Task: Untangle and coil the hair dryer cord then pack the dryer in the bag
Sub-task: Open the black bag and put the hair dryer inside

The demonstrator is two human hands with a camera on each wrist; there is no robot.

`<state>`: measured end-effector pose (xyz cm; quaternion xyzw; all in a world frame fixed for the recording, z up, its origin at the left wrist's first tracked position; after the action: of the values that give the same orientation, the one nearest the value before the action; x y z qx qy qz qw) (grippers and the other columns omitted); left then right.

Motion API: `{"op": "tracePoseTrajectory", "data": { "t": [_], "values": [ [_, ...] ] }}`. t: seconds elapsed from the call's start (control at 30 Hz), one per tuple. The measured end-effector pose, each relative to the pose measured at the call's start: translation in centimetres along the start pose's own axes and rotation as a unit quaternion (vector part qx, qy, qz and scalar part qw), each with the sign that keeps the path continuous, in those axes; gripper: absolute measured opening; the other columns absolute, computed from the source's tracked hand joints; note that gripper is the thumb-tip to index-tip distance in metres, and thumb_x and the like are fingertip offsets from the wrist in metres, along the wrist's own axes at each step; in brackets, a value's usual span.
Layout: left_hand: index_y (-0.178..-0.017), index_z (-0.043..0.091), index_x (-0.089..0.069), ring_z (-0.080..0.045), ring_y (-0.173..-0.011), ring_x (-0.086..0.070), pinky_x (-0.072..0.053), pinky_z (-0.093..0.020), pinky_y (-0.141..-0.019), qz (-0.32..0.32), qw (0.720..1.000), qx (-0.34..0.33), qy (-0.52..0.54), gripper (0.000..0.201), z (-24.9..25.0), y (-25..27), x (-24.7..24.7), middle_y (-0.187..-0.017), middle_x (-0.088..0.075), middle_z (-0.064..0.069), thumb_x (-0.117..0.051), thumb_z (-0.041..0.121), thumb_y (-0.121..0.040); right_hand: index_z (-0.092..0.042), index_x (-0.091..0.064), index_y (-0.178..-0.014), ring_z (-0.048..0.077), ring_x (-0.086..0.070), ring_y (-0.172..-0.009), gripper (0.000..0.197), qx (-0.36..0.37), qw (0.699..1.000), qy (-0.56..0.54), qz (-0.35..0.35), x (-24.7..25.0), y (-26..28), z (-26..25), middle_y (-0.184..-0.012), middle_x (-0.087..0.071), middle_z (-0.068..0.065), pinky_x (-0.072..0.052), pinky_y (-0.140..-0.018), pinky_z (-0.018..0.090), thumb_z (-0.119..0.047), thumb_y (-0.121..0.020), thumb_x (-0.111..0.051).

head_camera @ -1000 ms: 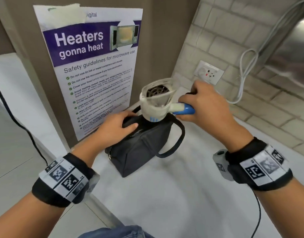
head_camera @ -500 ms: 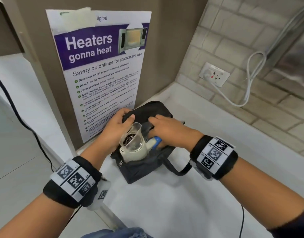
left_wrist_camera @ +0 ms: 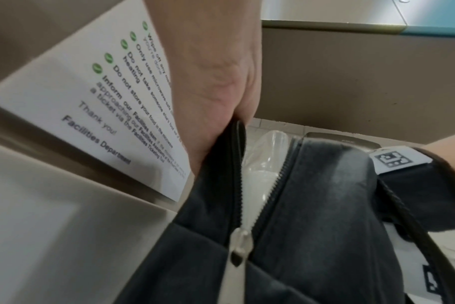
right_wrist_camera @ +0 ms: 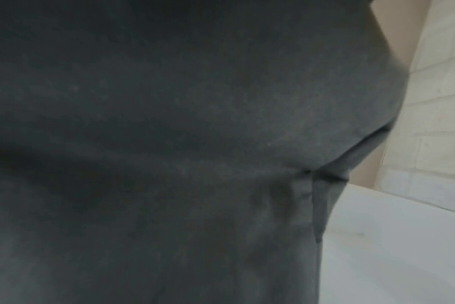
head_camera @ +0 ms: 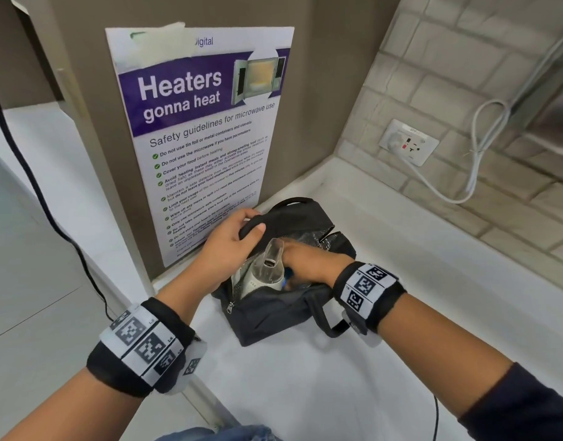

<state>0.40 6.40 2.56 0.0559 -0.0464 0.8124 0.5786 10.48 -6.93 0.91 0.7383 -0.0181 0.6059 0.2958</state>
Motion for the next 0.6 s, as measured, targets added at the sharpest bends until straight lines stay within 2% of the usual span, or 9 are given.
{"op": "tracePoseTrajectory", "data": {
  "t": [0.13,0.23,0.3,0.33,0.4,0.5,0.57,0.6],
  "values": [
    [-0.114,0.026,-0.053,-0.013,-0.108,-0.062,-0.046,-0.043,-0.102,-0.018,1.0,-0.014,0.0,0.03,0.4,0.4,0.7,-0.117,-0.065,0.003,-0.062,0.014,-0.087,-0.012,-0.065,-0.103,0.029,-0.056,-0.1,0.021,-0.024,0.998,-0.047,0.029,1.5,1.7,0.1,-0.112,-0.059,0.009,-0.048,-0.089,0.042,-0.019,-0.084,-0.058],
    [-0.132,0.025,-0.039,-0.005,-0.127,-0.046,-0.036,-0.034,-0.111,-0.132,0.99,-0.044,-0.024,0.061,1.1,1.3,1.6,-0.135,-0.049,0.005,-0.065,0.013,-0.078,-0.014,-0.063,-0.105,0.026,-0.054,-0.089,0.026,-0.061,0.997,-0.049,-0.013,2.9,3.4,-0.2,-0.1,-0.06,0.006,-0.046,-0.081,0.037,-0.027,-0.095,-0.043],
    [-0.139,0.032,-0.025,-0.005,-0.129,-0.043,-0.039,-0.032,-0.109,-0.208,0.972,-0.05,-0.096,0.078,1.8,2.2,1.7,-0.14,-0.039,0.007,-0.065,0.014,-0.075,-0.012,-0.061,-0.107,0.023,-0.05,-0.082,0.037,-0.108,0.993,-0.028,-0.036,3.4,4.3,-0.5,-0.09,-0.053,0.002,-0.039,-0.076,0.033,-0.032,-0.1,-0.031],
    [-0.141,0.034,-0.02,-0.008,-0.129,-0.041,-0.04,-0.034,-0.108,-0.223,0.959,-0.065,-0.159,0.083,2.0,2.5,1.6,-0.141,-0.036,0.006,-0.065,0.013,-0.075,-0.012,-0.061,-0.107,0.021,-0.048,-0.08,0.041,-0.119,0.992,-0.013,-0.032,3.4,4.5,-0.6,-0.088,-0.051,0.001,-0.038,-0.077,0.032,-0.034,-0.1,-0.027],
    [-0.142,0.033,-0.016,-0.013,-0.134,-0.031,-0.034,-0.038,-0.112,-0.205,0.935,-0.106,-0.268,0.086,2.2,2.8,1.2,-0.143,-0.03,0.006,-0.064,0.008,-0.075,-0.015,-0.062,-0.104,0.02,-0.049,-0.08,0.045,-0.117,0.993,-0.001,-0.015,3.4,4.7,-0.6,-0.086,-0.052,0.0,-0.038,-0.08,0.033,-0.037,-0.101,-0.023],
    [-0.139,0.034,-0.022,-0.019,-0.135,-0.028,-0.034,-0.044,-0.112,-0.118,0.93,-0.122,-0.325,0.08,2.0,2.6,0.8,-0.144,-0.025,0.006,-0.063,0.003,-0.077,-0.017,-0.06,-0.084,0.021,-0.053,-0.076,0.045,-0.088,0.995,-0.034,0.042,3.2,4.9,-0.4,-0.079,-0.057,0.001,-0.041,-0.078,0.036,-0.038,-0.1,-0.023],
    [-0.137,0.03,-0.029,-0.02,-0.131,-0.034,-0.039,-0.042,-0.108,-0.07,0.937,-0.127,-0.319,0.073,2.0,2.5,0.8,-0.142,-0.028,0.005,-0.064,0.005,-0.079,-0.017,-0.055,-0.075,0.018,-0.054,-0.066,0.042,-0.052,0.983,-0.073,0.163,3.2,5.5,-0.2,-0.069,-0.058,0.0,-0.046,-0.069,0.038,-0.039,-0.099,-0.028],
    [-0.137,0.027,-0.032,-0.019,-0.129,-0.036,-0.041,-0.04,-0.107,-0.051,0.94,-0.13,-0.31,0.068,2.0,2.4,0.7,-0.141,-0.029,0.004,-0.063,0.005,-0.08,-0.018,-0.052,-0.074,0.015,-0.052,-0.06,0.038,-0.038,0.965,-0.09,0.244,3.3,6.0,-0.1,-0.063,-0.055,-0.003,-0.046,-0.064,0.038,-0.039,-0.099,-0.032]
  ]
}}
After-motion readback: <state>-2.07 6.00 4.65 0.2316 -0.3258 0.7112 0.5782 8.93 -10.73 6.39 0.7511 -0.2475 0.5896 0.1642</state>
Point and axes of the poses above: each hand's wrist, its own y-axis away from the middle knuckle, its own x-axis out of the back of the hand, z = x × y, the point moved 1 cm from there along -y, towards the middle knuckle
